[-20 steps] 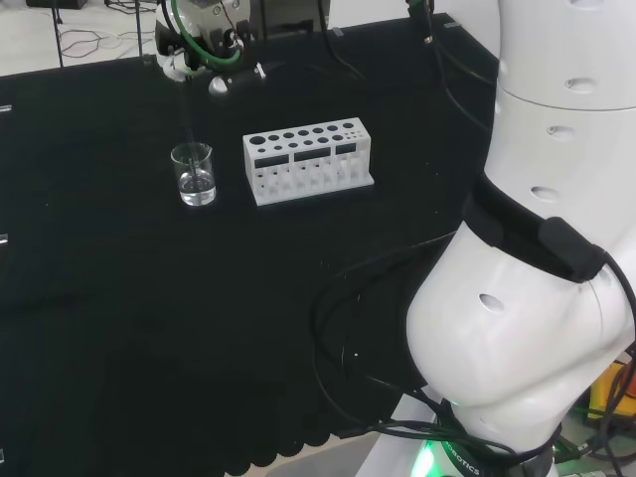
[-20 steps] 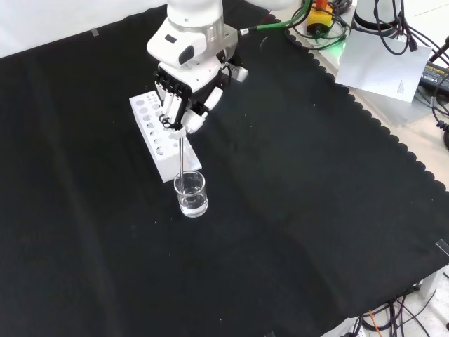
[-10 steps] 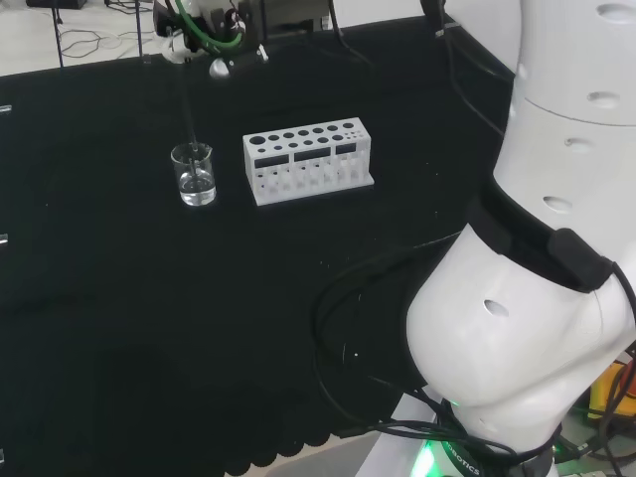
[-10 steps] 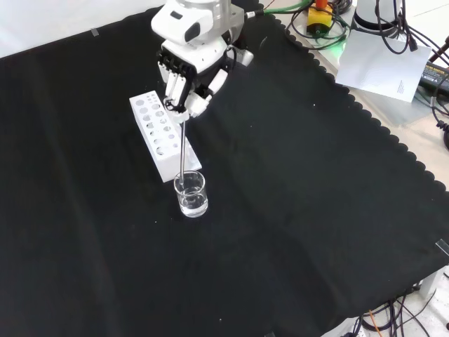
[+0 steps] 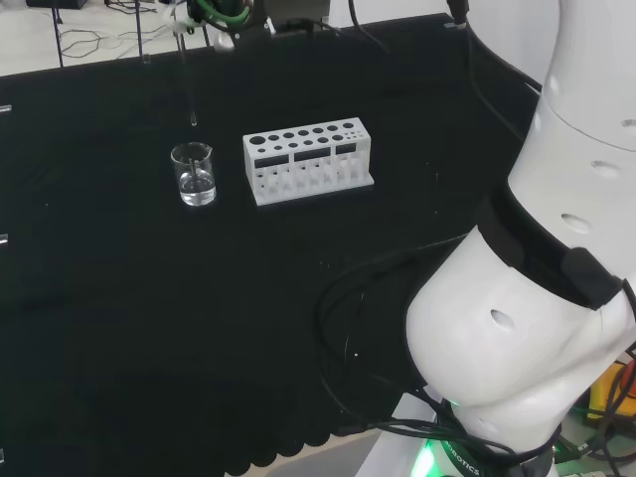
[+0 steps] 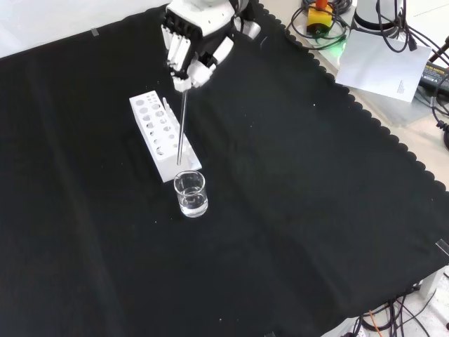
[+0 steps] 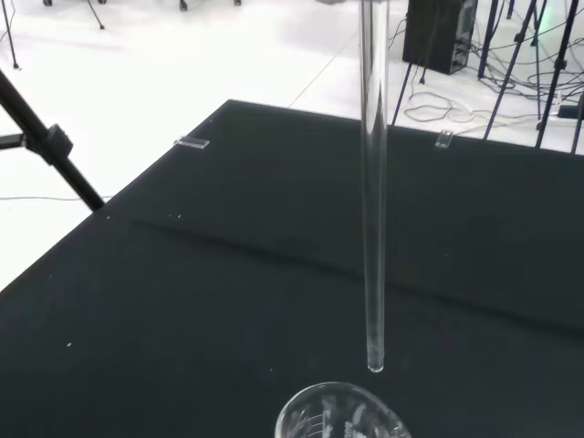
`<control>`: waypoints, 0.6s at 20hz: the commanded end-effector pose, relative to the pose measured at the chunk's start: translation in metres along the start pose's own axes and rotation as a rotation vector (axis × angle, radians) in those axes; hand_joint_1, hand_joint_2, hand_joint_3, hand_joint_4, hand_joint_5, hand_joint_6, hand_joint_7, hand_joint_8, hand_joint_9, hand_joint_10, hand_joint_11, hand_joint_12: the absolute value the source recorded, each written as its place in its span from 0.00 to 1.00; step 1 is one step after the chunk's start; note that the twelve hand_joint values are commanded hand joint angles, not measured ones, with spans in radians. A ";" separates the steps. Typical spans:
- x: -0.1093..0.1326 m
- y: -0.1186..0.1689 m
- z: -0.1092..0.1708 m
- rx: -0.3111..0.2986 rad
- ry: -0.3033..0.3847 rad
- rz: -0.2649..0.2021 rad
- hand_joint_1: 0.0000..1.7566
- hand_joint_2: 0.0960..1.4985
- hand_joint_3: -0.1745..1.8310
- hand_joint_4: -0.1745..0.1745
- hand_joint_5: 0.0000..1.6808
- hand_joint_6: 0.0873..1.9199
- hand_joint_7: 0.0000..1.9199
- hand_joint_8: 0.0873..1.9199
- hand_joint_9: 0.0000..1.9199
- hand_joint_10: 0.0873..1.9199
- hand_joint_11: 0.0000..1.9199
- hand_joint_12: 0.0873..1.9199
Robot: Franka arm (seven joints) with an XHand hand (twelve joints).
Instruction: Put the glass rod back on the white test tube rack.
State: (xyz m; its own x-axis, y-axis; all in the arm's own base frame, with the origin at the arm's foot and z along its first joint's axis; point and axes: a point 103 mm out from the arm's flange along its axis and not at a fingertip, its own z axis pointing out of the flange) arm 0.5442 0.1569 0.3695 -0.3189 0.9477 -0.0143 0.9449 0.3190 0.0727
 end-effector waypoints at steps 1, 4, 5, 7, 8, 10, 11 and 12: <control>-0.028 -0.013 -0.005 -0.002 0.003 0.048 0.75 0.72 0.00 0.00 0.67 0.25 0.64 0.45 0.85 0.47 0.88 0.39; -0.045 -0.018 -0.004 -0.006 0.015 0.089 0.75 0.72 0.00 0.00 0.67 0.25 0.64 0.45 0.85 0.47 0.88 0.39; -0.054 -0.022 -0.004 -0.007 0.016 0.100 0.75 0.72 0.00 0.00 0.67 0.25 0.64 0.45 0.85 0.47 0.88 0.39; -0.070 -0.031 -0.002 0.001 0.015 0.124 0.75 0.72 0.00 0.00 0.67 0.25 0.64 0.45 0.85 0.47 0.88 0.39; -0.078 -0.035 -0.002 -0.010 0.032 0.151 0.75 0.72 0.00 0.00 0.67 0.25 0.64 0.45 0.85 0.47 0.88 0.39; -0.087 -0.038 -0.004 -0.003 0.030 0.176 0.75 0.72 0.00 0.00 0.67 0.25 0.64 0.45 0.85 0.47 0.88 0.39; -0.092 -0.042 0.001 0.008 0.018 0.187 0.75 0.72 0.00 0.00 0.67 0.25 0.64 0.45 0.85 0.47 0.88 0.39; -0.094 -0.043 0.004 0.015 0.010 0.190 0.75 0.72 0.00 0.00 0.67 0.25 0.64 0.45 0.85 0.47 0.88 0.39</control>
State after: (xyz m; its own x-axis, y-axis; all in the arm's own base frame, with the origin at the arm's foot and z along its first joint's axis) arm 0.5372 0.0795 0.3696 -0.1861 0.9824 0.0183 0.9802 0.1843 0.0717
